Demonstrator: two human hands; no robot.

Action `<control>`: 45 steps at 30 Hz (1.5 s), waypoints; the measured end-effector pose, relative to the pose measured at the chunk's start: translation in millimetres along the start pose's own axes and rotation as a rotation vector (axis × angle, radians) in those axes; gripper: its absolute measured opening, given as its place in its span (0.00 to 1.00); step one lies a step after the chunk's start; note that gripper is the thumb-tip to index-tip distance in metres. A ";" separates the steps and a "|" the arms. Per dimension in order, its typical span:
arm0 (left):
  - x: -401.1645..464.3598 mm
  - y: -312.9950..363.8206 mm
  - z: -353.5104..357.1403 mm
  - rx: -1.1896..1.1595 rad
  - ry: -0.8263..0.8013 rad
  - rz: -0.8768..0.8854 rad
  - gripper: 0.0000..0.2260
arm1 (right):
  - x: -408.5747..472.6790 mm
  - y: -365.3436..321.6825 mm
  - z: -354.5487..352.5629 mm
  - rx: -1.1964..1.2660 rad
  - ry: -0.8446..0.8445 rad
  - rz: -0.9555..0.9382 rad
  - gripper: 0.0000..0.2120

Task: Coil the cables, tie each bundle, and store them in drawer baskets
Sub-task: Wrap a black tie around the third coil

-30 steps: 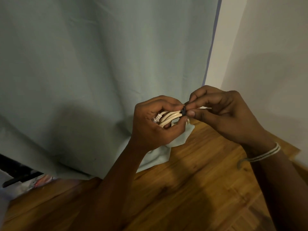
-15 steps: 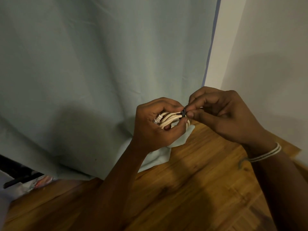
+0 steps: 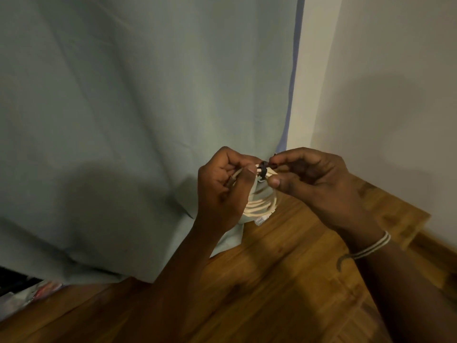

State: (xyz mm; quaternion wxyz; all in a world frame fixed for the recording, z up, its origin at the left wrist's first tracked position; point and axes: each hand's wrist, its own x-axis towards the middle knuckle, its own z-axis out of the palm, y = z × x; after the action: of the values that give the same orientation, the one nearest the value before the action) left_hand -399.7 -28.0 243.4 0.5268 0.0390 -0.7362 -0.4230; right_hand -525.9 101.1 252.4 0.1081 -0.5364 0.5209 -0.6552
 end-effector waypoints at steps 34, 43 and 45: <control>-76.7 17.0 248.3 -0.306 -0.670 -0.544 0.13 | -167.2 5.1 -179.6 -0.282 0.906 0.320 0.08; -163.4 8.6 435.0 -0.266 -0.769 -0.744 0.11 | -283.8 29.2 -309.5 -0.550 0.939 0.713 0.14; -183.8 -0.2 482.8 -0.231 -0.803 -0.765 0.09 | -307.0 48.8 -344.7 -0.623 0.949 0.790 0.14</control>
State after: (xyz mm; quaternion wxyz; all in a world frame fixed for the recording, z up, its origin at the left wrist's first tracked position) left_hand -709.0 345.2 64.7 0.0156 0.0810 -0.7614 -0.6431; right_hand -704.2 490.3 72.9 -0.0602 0.0320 0.8322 -0.5502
